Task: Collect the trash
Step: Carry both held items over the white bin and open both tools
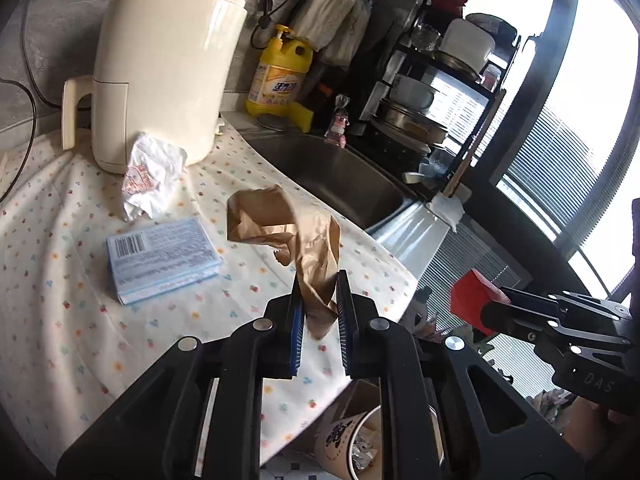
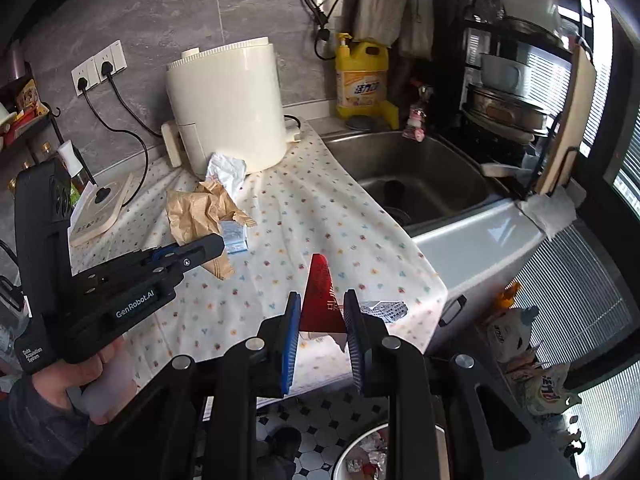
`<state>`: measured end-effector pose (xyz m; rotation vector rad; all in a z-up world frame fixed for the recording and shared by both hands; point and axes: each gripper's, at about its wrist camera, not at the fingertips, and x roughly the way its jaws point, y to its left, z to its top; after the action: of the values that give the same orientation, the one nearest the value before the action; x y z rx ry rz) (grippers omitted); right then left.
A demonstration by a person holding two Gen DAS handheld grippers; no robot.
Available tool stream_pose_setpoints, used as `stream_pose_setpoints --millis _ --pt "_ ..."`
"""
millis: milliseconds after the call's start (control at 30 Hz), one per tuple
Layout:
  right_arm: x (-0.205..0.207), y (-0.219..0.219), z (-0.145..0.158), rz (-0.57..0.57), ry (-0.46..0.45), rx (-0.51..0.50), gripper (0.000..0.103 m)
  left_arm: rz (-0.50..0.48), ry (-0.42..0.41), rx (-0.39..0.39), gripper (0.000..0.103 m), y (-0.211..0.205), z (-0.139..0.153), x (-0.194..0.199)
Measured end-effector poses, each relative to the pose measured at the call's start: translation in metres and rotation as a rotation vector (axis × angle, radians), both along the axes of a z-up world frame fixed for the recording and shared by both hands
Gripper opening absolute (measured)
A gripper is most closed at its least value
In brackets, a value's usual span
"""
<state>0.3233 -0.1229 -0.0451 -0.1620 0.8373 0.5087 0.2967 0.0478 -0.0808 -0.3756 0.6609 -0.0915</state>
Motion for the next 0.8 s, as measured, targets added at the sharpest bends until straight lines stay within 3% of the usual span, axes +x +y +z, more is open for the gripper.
stream_pose_setpoints --millis 367,800 --pt "-0.023 -0.108 -0.041 -0.099 0.109 0.034 0.022 -0.075 0.075 0.016 0.014 -0.085 -0.015 -0.022" --pt "-0.05 -0.185 -0.111 -0.144 0.28 0.046 0.024 -0.177 0.201 0.013 0.014 -0.175 -0.058 -0.055"
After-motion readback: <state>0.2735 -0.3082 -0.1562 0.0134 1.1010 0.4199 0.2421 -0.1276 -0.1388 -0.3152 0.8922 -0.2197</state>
